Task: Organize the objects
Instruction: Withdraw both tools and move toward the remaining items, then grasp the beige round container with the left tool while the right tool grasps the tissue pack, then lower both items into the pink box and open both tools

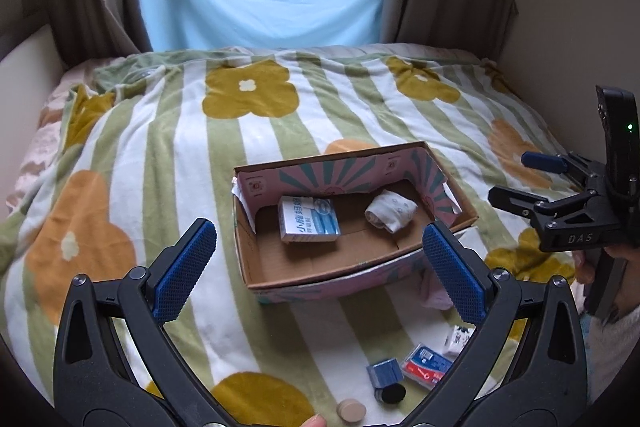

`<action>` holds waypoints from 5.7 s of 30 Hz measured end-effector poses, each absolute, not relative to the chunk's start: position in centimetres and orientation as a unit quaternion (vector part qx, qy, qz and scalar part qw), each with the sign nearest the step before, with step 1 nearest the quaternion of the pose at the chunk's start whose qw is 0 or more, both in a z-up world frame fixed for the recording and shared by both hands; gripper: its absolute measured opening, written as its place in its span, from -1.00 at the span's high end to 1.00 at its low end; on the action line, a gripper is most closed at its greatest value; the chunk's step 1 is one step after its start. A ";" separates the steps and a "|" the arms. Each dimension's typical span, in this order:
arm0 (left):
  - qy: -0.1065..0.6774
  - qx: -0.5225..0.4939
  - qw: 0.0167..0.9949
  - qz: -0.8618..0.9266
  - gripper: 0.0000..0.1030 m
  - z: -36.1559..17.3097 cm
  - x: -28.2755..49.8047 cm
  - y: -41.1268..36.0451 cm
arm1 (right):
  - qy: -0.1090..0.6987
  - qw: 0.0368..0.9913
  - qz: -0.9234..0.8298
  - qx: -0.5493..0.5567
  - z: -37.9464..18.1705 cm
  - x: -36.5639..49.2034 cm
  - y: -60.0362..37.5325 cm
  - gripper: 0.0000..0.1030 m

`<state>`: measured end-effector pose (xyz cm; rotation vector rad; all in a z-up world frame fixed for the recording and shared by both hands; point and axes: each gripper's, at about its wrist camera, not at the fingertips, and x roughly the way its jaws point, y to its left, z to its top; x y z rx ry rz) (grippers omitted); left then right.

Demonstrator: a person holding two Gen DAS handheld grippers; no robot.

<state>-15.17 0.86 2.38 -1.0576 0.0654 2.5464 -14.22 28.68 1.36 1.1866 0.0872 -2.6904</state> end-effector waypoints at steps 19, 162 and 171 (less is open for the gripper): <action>0.064 -0.340 0.268 0.899 -0.99 -6.0 -3.6 0.0 | 0.096 0.162 -0.892 0.411 -6.0 -4.3 31.8 -0.96; 0.045 -0.513 0.225 0.827 0.41 -13.4 -26.9 5.4 | -0.010 0.140 -0.864 0.483 -9.1 -27.0 25.4 0.12; 0.040 -0.507 0.207 0.836 0.03 -12.3 -26.6 4.4 | -0.043 0.154 -0.872 0.463 -7.8 -27.0 25.3 -0.73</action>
